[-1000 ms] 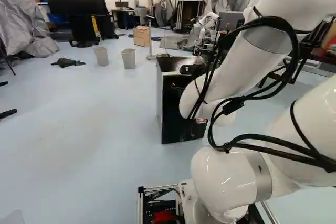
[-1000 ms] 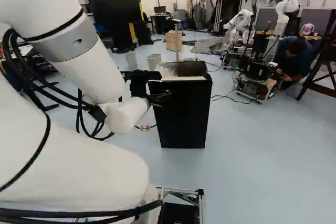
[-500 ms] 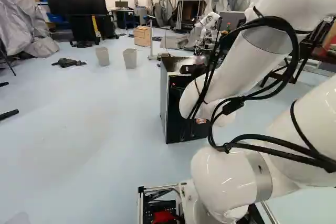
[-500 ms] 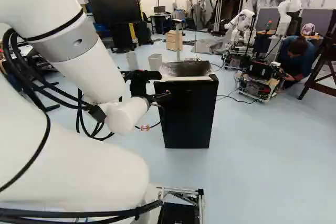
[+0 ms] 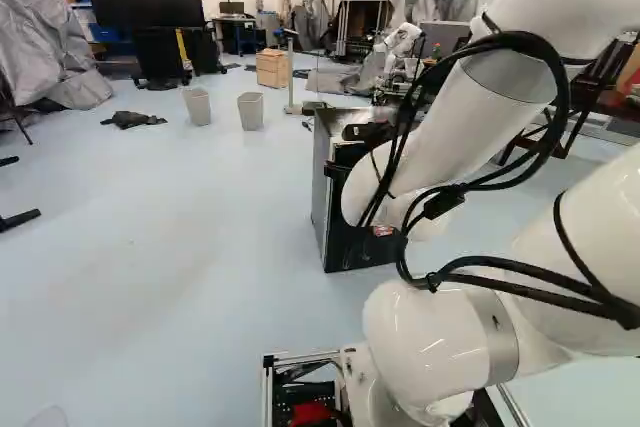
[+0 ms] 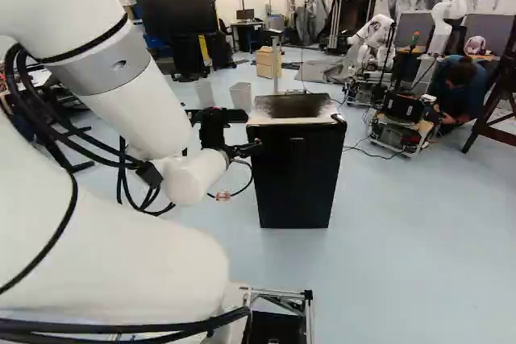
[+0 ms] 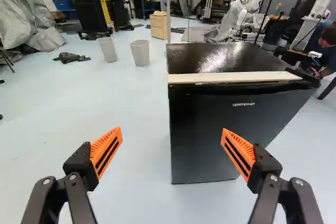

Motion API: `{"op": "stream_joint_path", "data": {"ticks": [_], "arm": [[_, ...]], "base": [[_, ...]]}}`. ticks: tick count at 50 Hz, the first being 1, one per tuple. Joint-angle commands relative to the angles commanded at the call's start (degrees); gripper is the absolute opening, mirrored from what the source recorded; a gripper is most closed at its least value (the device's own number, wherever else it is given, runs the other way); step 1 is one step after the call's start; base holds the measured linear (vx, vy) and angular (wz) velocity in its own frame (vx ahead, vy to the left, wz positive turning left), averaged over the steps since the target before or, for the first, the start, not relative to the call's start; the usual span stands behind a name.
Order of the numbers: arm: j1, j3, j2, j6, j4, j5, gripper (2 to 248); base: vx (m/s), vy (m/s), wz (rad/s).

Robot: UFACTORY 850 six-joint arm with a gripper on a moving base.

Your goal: Grab a drink from the fridge

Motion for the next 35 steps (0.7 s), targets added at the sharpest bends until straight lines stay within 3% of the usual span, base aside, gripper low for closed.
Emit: {"op": "stream_joint_path", "data": {"ticks": [16, 35], "arm": [[1.1, -0.3, -0.4, 0.0, 1.0, 0.0, 247], [5.4, -2.0, -2.5, 0.0, 8.9, 0.7, 247]], "base": [[-0.001, 0.003, 0.0], [0.0, 0.0, 0.0]]}}
